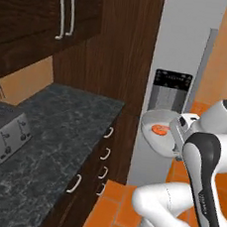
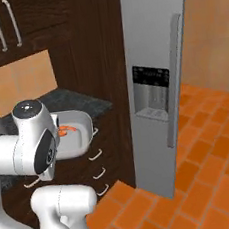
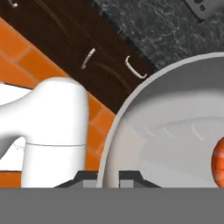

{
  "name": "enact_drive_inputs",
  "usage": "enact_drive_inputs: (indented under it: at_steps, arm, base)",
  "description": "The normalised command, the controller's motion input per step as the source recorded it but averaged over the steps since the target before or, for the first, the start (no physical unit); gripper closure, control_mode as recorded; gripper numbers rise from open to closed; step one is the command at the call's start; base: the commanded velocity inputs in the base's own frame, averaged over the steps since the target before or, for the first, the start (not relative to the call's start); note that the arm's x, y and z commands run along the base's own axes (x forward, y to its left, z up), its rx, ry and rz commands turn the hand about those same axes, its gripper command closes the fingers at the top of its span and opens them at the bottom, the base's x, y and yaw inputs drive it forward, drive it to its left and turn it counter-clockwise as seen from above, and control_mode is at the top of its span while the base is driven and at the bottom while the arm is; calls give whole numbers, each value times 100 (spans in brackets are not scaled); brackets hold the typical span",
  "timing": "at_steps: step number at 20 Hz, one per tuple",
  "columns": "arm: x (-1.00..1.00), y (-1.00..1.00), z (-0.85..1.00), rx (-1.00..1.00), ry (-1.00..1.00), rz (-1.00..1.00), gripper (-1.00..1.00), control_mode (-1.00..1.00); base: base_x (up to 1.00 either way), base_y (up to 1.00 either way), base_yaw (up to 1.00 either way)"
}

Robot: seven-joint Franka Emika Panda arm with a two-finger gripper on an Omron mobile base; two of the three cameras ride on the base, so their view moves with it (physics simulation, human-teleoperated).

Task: Take the meat container that has the shrimp and place it on the second highest rack of the freezer. Then take the vegetable container that has the eggplant and corn and place it on the highest rack of the freezer.

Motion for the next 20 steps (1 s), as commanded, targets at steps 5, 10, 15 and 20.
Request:
enact_drive_inputs:
  at_steps: [5, 10, 15, 20]
  arm:
    - [0, 0, 0, 0, 0, 0, 100, 100]
    - [0, 0, 0, 0, 0, 0, 100, 100]
    - [0, 0, 0, 0, 0, 0, 100, 100]
    - [0, 0, 0, 0, 0, 0, 100, 100]
  base:
    - [0, -91, -38]
    - [16, -100, -29]
    - [52, -100, -18]
    - [95, -82, -4]
